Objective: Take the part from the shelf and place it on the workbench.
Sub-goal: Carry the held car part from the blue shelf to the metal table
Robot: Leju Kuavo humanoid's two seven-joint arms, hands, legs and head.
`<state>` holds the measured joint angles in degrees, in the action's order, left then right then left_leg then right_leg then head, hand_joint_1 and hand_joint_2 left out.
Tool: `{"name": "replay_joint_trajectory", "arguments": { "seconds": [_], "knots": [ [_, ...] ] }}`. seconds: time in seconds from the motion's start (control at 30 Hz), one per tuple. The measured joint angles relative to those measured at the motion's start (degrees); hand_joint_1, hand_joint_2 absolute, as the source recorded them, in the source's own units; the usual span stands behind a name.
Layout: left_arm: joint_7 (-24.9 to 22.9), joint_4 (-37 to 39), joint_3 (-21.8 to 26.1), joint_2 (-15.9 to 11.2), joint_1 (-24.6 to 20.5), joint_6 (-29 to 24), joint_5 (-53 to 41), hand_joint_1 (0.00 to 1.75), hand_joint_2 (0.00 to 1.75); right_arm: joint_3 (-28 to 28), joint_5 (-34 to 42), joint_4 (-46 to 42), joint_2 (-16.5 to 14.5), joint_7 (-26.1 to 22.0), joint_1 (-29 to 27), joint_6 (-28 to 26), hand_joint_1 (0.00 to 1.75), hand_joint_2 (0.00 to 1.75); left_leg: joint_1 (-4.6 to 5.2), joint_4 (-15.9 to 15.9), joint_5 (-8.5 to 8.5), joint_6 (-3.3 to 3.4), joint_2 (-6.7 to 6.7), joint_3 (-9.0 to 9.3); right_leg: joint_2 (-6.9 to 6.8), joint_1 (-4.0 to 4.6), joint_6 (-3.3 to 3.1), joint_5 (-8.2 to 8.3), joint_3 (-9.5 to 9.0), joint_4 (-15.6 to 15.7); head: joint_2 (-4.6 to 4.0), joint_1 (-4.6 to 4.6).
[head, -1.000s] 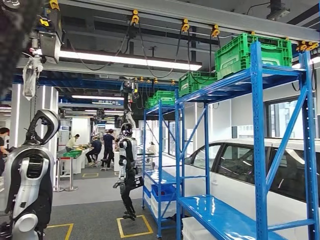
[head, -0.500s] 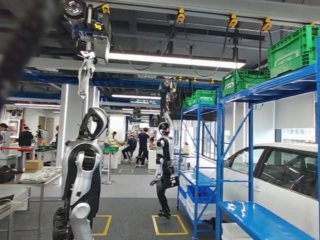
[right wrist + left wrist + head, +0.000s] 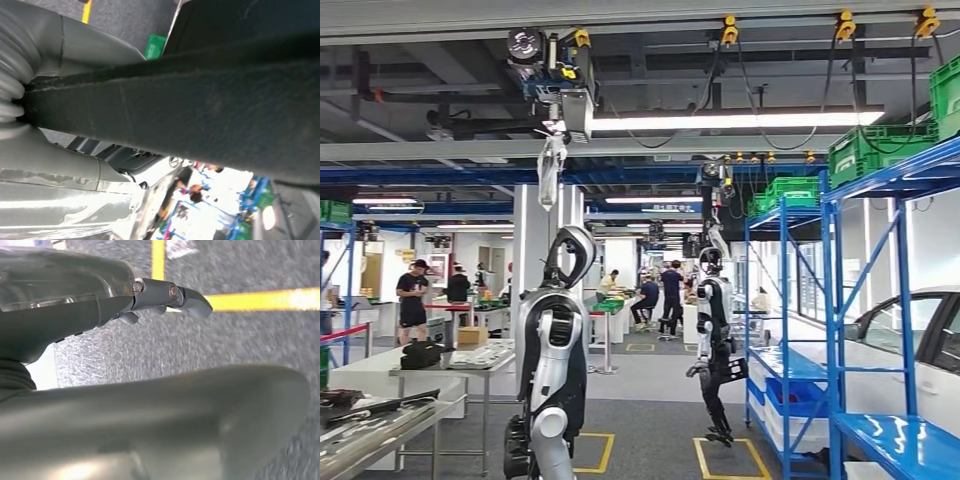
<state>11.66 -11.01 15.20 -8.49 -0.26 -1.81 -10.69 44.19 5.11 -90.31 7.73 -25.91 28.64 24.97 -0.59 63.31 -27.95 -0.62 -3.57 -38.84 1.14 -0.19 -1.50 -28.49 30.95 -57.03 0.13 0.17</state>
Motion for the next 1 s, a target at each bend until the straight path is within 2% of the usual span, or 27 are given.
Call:
{"name": "replay_joint_trajectory", "arguments": {
  "seconds": [0.03,0.07,0.1,0.13,0.17,0.2,0.23,0.27,0.3,0.33,0.4,0.47,0.5,0.53,0.57,0.6,0.63,0.67,0.7,0.73,0.77,0.8,0.83,0.9,0.93,1.0],
  "knots": [
    [-0.02,-0.01,0.05,-0.07,-0.13,-0.01,-0.01,0.0,1.75,-0.01,-0.04,-0.03,-0.03,-0.02,-0.13,-0.08,1.75,1.75,-0.04,3.44,-1.83,-0.38,1.55,-1.62,-0.85,0.03,-0.05,0.02,-0.02,0.05,0.0,0.0],
    [-0.03,-0.01,0.1,-0.13,-0.28,0.01,-0.02,0.0,1.75,-0.02,-0.1,-0.05,-0.05,-0.03,-0.32,-0.16,1.75,1.75,-0.23,7.09,-3.42,-0.73,2.33,-3.3,-1.81,0.04,-0.04,-0.01,0.01,0.04,0.0,0.01],
    [-0.03,-0.01,0.12,-0.14,-0.36,0.03,-0.05,0.0,1.75,-0.02,-0.17,-0.05,-0.1,-0.04,-0.54,-0.25,1.75,1.75,-0.48,9.68,-4.21,-1.05,2.71,-4.42,-2.7,0.02,0.02,-0.06,0.02,0.02,0.0,0.01],
    [-0.03,-0.01,0.14,-0.16,-0.31,0.05,-0.08,0.0,1.75,-0.02,-0.22,-0.05,-0.17,-0.05,-0.71,-0.31,1.75,1.75,-0.74,10.38,-3.99,-1.35,2.96,-4.59,-3.51,-0.02,0.12,-0.14,0.01,0.0,0.0,0.02],
    [-0.04,-0.01,0.16,-0.2,-0.22,0.07,-0.1,0.0,1.75,-0.02,-0.26,-0.05,-0.27,-0.06,-0.82,-0.34,1.75,1.75,-0.97,8.81,-2.81,-1.61,3.29,-3.58,-4.26,-0.09,0.3,-0.26,-0.06,-0.05,0.0,0.02],
    [-0.04,-0.01,0.19,-0.27,-0.13,0.06,-0.11,0.0,1.75,-0.02,-0.28,-0.06,-0.39,-0.06,-0.86,-0.37,1.75,1.75,-1.14,5.37,-1.01,-1.84,4.02,-1.61,-4.93,-0.17,0.58,-0.44,-0.16,-0.17,0.0,0.03],
    [-0.05,-0.01,0.21,-0.32,-0.14,0.06,-0.12,0.0,1.75,-0.03,-0.29,-0.08,-0.5,-0.07,-0.85,-0.39,1.75,1.75,-1.06,1.57,0.32,-1.94,5.38,0.51,-5.53,-0.17,0.95,-0.69,-0.24,-0.32,0.0,0.03],
    [-0.04,-0.01,0.23,-0.38,-0.23,0.06,-0.13,0.0,1.75,-0.05,-0.31,-0.12,-0.6,-0.07,-0.82,-0.41,1.75,1.75,-0.94,-1.52,1.33,-1.68,6.38,2.15,-6.09,-0.08,1.35,-0.95,-0.3,-0.52,0.0,0.04],
    [-0.03,-0.01,0.26,-0.42,-0.3,0.06,-0.13,0.0,1.75,-0.08,-0.31,-0.18,-0.67,-0.08,-0.8,-0.42,1.75,1.75,-0.76,-3.35,1.71,-1.25,7.05,3.05,-6.59,0.05,1.71,-1.16,-0.36,-0.68,0.0,0.04],
    [-0.02,-0.01,0.29,-0.43,-0.34,0.06,-0.13,0.0,1.75,-0.11,-0.33,-0.25,-0.73,-0.09,-0.8,-0.43,1.75,1.75,-0.52,-3.85,1.55,-0.7,7.16,3.16,-7.06,0.19,2.01,-1.28,-0.43,-0.71,0.0,0.04],
    [0.0,-0.01,0.4,-0.48,-0.19,0.04,-0.15,0.0,1.75,-0.16,-0.36,-0.4,-0.84,-0.1,-0.79,-0.43,1.75,1.75,-0.42,-3.9,1.73,0.32,5.84,2.91,-7.67,0.08,2.56,-1.5,-0.64,-0.65,0.0,0.03],
    [0.09,-0.01,0.5,-0.6,-0.11,0.04,-0.41,0.0,1.75,-0.32,-0.4,-0.6,-0.95,-0.1,-0.8,-0.41,1.75,1.75,-0.49,-4.02,1.93,1.07,4.76,2.83,-5.55,-0.3,3.02,-3.09,-0.18,-2.21,0.0,0.03],
    [0.19,-0.01,0.53,-0.68,-0.18,0.04,-0.6,0.0,1.75,-0.45,-0.41,-0.68,-0.97,-0.1,-0.82,-0.4,1.75,1.75,-0.53,-4.08,2.03,1.38,4.2,2.81,-3.91,-0.42,3.14,-4.74,0.8,-4.61,0.0,0.03],
    [0.32,-0.01,0.55,-0.73,-0.29,0.04,-0.81,0.0,1.75,-0.55,-0.43,-0.73,-0.97,-0.1,-0.88,-0.38,1.75,1.75,-0.45,-4.07,2.08,1.6,3.59,2.76,-2.47,-0.45,3.09,-6.72,2.36,-8.22,0.0,0.03],
    [0.46,-0.01,0.58,-0.77,-0.41,0.04,-0.97,0.0,1.75,-0.63,-0.44,-0.74,-0.96,-0.1,-0.98,-0.33,1.75,1.75,-0.31,-4.07,2.11,1.79,2.9,2.72,-1.82,-0.4,2.98,-8.51,4.25,-12.32,0.0,0.03],
    [0.6,-0.01,0.65,-0.78,-0.49,0.04,-1.08,0.0,1.75,-0.66,-0.46,-0.72,-0.94,-0.1,-1.11,-0.26,1.75,1.75,-0.13,-4.06,2.15,1.91,2.15,2.68,-1.53,-0.33,2.82,-9.57,5.88,-15.67,0.0,0.03],
    [0.74,-0.01,0.78,-0.78,-0.5,0.04,-1.19,0.0,1.75,-0.65,-0.5,-0.71,-0.93,-0.1,-1.21,-0.15,1.75,1.75,0.06,-4.04,2.19,2.01,1.35,2.68,-1.38,-0.22,2.57,-9.52,6.75,-17.24,0.0,0.03],
    [0.87,-0.01,0.92,-0.78,-0.5,0.04,-1.32,0.0,1.75,-0.64,-0.53,-0.7,-0.95,-0.1,-1.28,-0.03,1.75,1.75,0.23,-4.02,2.22,2.07,0.56,2.73,-1.19,-0.07,2.23,-8.32,6.54,-16.46,0.0,0.03],
    [1.0,-0.01,1.06,-0.81,-0.5,0.05,-1.45,0.0,1.75,-0.64,-0.56,-0.71,-0.99,-0.1,-1.27,0.07,1.75,1.75,0.37,-4.01,2.24,2.1,-0.23,2.82,-0.77,0.13,1.8,-6.21,5.32,-13.53,0.0,0.03],
    [1.13,-0.01,1.17,-0.85,-0.51,0.07,-1.63,0.0,1.75,-0.63,-0.58,-0.72,-1.09,-0.1,-1.16,0.14,1.75,1.75,0.43,-4.01,2.26,2.11,-0.99,2.91,0.4,0.34,1.24,-3.9,3.6,-9.49,0.0,0.03],
    [1.24,-0.01,1.21,-0.87,-0.6,0.1,-1.78,0.0,1.75,-0.63,-0.58,-0.72,-1.22,-0.1,-1.06,0.17,1.75,1.75,0.5,-4.01,2.33,2.05,-1.7,2.93,1.74,0.43,0.74,-2.11,2.08,-5.94,0.0,0.05],
    [1.33,-0.01,1.25,-0.91,-0.71,0.14,-1.91,0.0,1.75,-0.63,-0.59,-0.73,-1.36,-0.1,-0.93,0.19,1.75,1.75,0.43,-4.02,2.44,1.92,-2.37,2.87,2.83,0.51,0.4,-1.02,0.97,-3.42,0.0,0.07],
    [1.41,-0.01,1.28,-0.93,-0.79,0.16,-1.99,0.0,1.75,-0.63,-0.61,-0.72,-1.48,-0.09,-0.83,0.2,1.75,1.75,0.28,-4.05,2.6,1.7,-3.02,2.71,3.53,0.56,0.16,-0.67,0.44,-2.16,0.0,0.09],
    [1.47,-0.01,1.37,-0.99,-0.7,0.19,-2.01,0.0,1.75,-0.63,-0.66,-0.72,-1.77,-0.07,-0.66,0.21,1.75,1.75,0.02,-4.26,3.01,1.04,-4.19,2.34,2.64,0.57,0.08,-0.66,0.07,-1.28,0.0,0.1],
    [1.48,-0.01,1.4,-1.02,-0.56,0.2,-2.01,0.0,1.75,-0.63,-0.67,-0.72,-1.99,-0.06,-0.59,0.22,1.75,1.75,0.07,-4.21,2.95,0.79,-3.77,2.12,1.94,0.48,0.0,-0.48,-0.12,-0.69,0.0,0.09],
    [1.49,-0.01,1.45,-1.11,-0.53,0.21,-2.01,0.0,1.75,-0.63,-0.67,-0.73,-2.42,-0.08,-0.48,0.23,1.75,1.75,0.21,-1.75,1.12,0.26,-0.9,0.76,0.42,0.26,-0.15,-0.01,-0.42,0.33,0.0,0.09]
  ]
}}
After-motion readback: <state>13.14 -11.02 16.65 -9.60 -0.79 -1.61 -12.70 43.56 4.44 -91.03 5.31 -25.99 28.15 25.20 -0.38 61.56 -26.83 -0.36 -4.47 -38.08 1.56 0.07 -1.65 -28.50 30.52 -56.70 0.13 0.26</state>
